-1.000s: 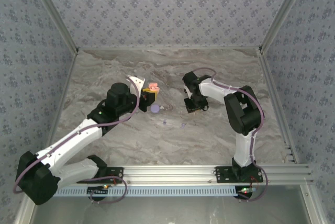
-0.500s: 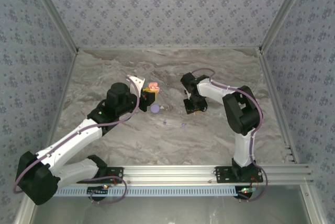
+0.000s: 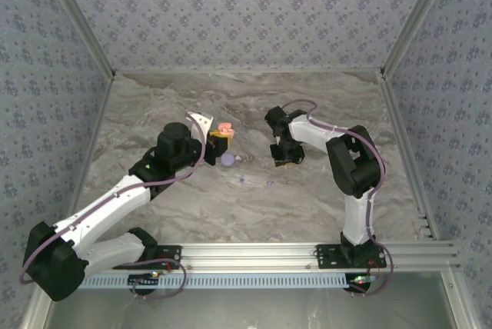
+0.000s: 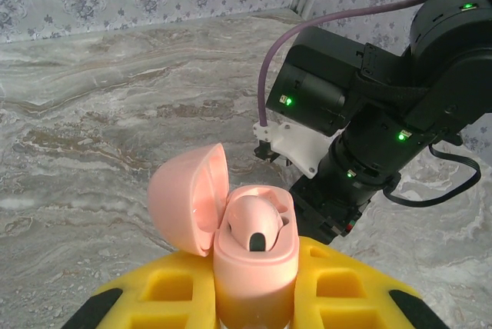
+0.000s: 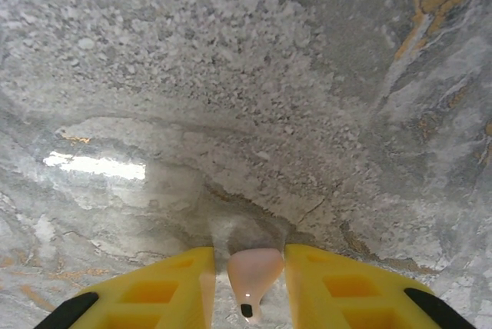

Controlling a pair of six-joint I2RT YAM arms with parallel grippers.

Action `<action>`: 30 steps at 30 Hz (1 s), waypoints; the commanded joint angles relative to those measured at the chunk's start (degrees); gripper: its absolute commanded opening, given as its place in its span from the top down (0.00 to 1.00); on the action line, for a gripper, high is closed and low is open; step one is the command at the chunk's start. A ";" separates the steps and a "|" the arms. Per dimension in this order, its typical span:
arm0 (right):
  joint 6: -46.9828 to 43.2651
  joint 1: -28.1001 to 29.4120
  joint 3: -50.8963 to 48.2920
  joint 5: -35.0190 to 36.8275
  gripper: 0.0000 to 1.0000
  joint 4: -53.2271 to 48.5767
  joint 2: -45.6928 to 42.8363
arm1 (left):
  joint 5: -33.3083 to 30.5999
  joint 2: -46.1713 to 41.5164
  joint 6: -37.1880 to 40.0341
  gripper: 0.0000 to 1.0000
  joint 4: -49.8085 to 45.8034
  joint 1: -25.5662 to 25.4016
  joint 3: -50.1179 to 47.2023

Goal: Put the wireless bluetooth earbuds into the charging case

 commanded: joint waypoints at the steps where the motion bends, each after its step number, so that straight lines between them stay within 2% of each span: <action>1: 1.79 -0.47 0.51 -0.81 0.70 0.66 2.71 | 0.57 -0.61 -0.31 0.86 1.06 0.32 -0.02; 12: 2.43 -0.97 0.60 -1.31 0.67 1.40 3.51 | 0.64 -0.48 -0.09 0.85 0.99 0.37 0.28; 30: 3.23 -1.87 0.94 -3.06 0.71 2.13 4.64 | 0.73 -0.61 -0.04 0.85 0.83 0.30 0.41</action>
